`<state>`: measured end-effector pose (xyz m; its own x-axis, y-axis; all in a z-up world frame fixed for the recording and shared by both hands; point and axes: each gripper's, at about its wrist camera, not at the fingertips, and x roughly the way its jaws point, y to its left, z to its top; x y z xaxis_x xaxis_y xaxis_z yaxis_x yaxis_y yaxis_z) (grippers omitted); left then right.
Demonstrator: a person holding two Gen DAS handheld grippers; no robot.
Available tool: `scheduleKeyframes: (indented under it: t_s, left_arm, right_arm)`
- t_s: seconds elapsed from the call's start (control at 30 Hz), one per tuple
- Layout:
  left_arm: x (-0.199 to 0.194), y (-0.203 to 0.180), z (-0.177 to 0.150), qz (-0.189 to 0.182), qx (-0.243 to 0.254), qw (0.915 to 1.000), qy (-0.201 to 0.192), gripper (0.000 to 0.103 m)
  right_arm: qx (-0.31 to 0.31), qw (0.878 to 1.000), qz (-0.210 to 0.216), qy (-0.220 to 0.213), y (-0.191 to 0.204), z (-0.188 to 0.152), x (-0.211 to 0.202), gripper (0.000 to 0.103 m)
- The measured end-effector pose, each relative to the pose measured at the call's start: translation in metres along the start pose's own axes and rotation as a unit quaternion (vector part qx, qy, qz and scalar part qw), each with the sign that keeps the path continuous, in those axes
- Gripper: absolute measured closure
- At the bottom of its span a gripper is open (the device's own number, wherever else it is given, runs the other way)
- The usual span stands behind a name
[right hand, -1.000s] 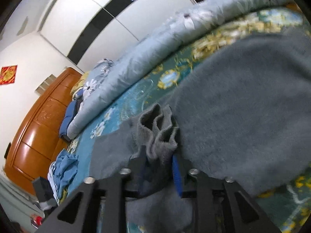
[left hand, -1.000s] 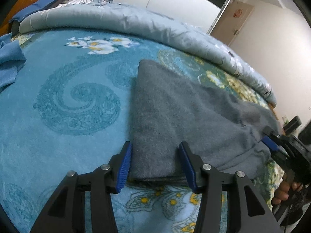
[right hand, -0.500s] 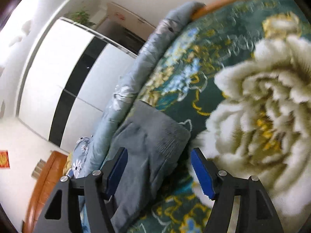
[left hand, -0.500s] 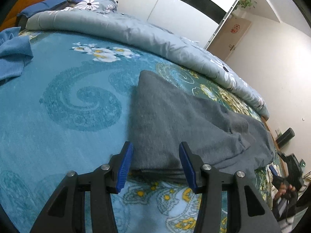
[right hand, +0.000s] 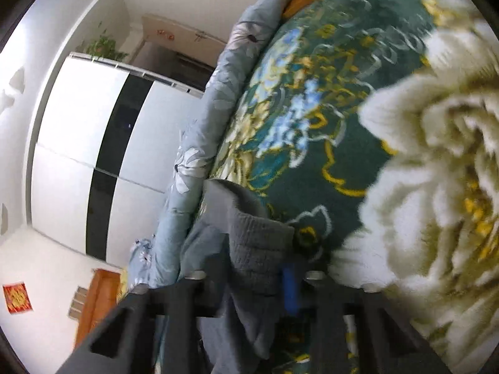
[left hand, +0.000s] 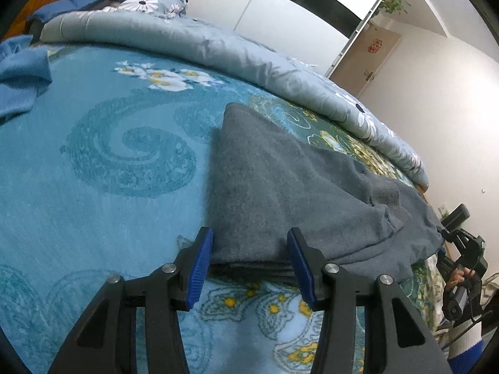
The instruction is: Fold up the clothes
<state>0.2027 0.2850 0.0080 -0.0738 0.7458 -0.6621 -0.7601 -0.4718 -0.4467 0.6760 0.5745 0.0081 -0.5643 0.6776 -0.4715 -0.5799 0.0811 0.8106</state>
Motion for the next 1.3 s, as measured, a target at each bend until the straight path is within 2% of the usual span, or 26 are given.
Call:
scheduleKeyframes:
  t_s: [0.13,0.23,0.37,0.47,0.6,0.7,0.83,0.97,1.03,1.1,1.2,1.3]
  left_arm:
    - [0.0,0.007,0.001,-0.014,-0.02,0.9997,0.006,0.052]
    - [-0.002,0.014,0.002,-0.023,-0.038,0.999,0.008,0.052]
    - [-0.012,0.029,0.004,-0.03,-0.068,0.9972,-0.005,0.052]
    - [-0.021,0.042,0.006,-0.033,-0.094,0.9948,-0.019,0.052]
    - [-0.027,0.058,0.008,-0.037,-0.128,0.9908,-0.026,0.052]
    - [-0.03,0.07,0.009,-0.037,-0.15,0.9874,-0.032,0.052]
    - [-0.032,0.081,0.008,-0.032,-0.17,0.9843,-0.032,0.052]
    - [-0.033,0.089,0.008,-0.028,-0.187,0.9815,-0.034,0.052]
    - [-0.033,0.093,0.008,-0.026,-0.196,0.9797,-0.035,0.052]
    - [-0.033,0.097,0.008,-0.028,-0.205,0.9778,-0.034,0.052]
    - [-0.032,0.1,0.008,-0.031,-0.211,0.9764,-0.034,0.052]
    - [-0.032,0.102,0.008,-0.032,-0.213,0.9759,-0.035,0.052]
  right_arm:
    - [-0.094,0.995,-0.005,-0.016,0.06,-0.002,-0.016,0.08]
    - [-0.189,0.982,-0.001,-0.024,0.123,-0.019,-0.028,0.08]
    - [-0.31,0.95,0.018,-0.022,0.214,-0.066,-0.043,0.08]
    - [-0.382,0.923,0.039,-0.006,0.271,-0.117,-0.043,0.08]
    - [-0.445,0.893,0.062,0.036,0.311,-0.188,-0.025,0.08]
    - [-0.475,0.873,0.065,0.085,0.314,-0.253,0.001,0.08]
    - [-0.512,0.846,0.049,0.141,0.299,-0.321,0.039,0.08]
    - [-0.565,0.807,0.02,0.171,0.281,-0.383,0.06,0.08]
    - [-0.58,0.795,0.008,0.177,0.272,-0.397,0.067,0.08]
    - [-0.584,0.79,-0.001,0.186,0.267,-0.402,0.07,0.08]
    - [-0.603,0.777,-0.004,0.182,0.261,-0.411,0.068,0.074]
    - [-0.609,0.769,0.009,0.194,0.264,-0.413,0.062,0.063]
